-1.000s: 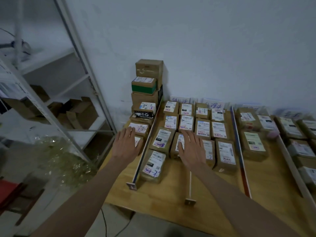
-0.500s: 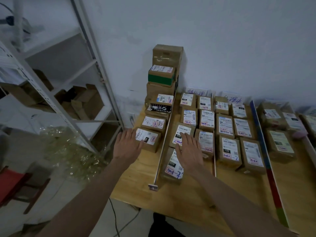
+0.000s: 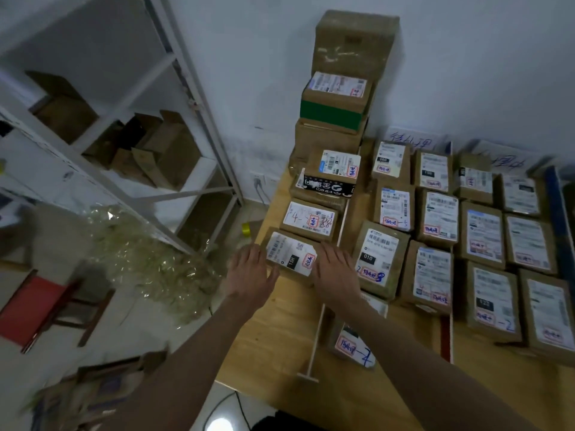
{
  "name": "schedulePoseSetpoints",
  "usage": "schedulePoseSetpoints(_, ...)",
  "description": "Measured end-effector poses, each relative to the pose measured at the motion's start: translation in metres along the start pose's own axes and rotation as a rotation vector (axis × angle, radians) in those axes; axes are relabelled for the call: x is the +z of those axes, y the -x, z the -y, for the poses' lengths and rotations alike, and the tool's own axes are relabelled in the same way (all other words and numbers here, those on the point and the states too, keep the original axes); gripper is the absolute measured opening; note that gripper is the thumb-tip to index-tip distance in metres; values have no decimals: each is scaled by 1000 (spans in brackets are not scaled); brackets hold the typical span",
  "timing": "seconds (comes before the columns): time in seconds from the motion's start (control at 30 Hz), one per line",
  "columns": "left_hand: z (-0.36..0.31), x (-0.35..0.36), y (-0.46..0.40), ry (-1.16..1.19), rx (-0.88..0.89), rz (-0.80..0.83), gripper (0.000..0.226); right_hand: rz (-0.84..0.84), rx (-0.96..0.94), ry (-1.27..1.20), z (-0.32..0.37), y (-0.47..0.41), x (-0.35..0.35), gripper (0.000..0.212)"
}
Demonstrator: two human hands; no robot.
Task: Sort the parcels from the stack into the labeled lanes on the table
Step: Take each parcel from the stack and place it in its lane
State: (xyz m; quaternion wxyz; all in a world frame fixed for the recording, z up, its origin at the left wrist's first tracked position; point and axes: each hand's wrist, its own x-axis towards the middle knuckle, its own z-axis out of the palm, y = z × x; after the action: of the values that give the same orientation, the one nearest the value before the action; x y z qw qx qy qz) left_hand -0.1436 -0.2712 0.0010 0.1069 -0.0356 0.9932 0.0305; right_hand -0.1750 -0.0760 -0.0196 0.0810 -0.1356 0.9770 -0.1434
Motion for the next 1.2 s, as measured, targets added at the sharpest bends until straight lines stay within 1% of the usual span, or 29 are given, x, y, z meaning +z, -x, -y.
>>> schedulePoseSetpoints(0.1,-3,17,-5,-14,16,60,62,59,-19,-9,-2,-10,14,47)
schedulePoseSetpoints(0.2,-3,28,-5,-7,52,97,63,79,-40,33,-3,-14,21,48)
schedulePoseSetpoints(0.33,9,35,-6,17,78,76,63,111,-9,53,6,-13,24,47)
schedulePoseSetpoints(0.4,19,37,-6,44,79,69,61,135,25,3,19,-7,27,37)
schedulePoseSetpoints(0.47,30,41,-8,119,57,65,59,146,54,-70,36,3,33,26)
schedulePoseSetpoints(0.57,43,45,-14,255,13,108,59,193,90,-186,66,17,46,22)
schedulePoseSetpoints(0.63,50,46,-18,310,1,147,63,231,203,-329,83,21,54,21)
schedulePoseSetpoints(0.67,53,46,-19,326,4,163,65,235,291,-430,89,21,57,22)
schedulePoseSetpoints(0.73,61,49,-21,355,22,189,69,228,441,-611,95,19,64,31)
schedulePoseSetpoints(0.83,72,54,-22,372,63,204,70,238,559,-780,98,12,74,51)
schedulePoseSetpoints(0.87,75,56,-22,372,73,208,70,250,586,-805,99,9,77,57)
schedulePoseSetpoints(0.9,78,56,-23,367,83,211,70,264,600,-814,99,7,80,58)
schedulePoseSetpoints(1.03,86,51,-25,333,138,206,67,271,581,-799,99,3,82,36)
schedulePoseSetpoints(1.1,90,43,-23,324,150,197,64,271,584,-796,98,3,78,34)
schedulePoseSetpoints(1.2,95,21,-18,241,185,123,56,269,602,-799,99,8,66,33)
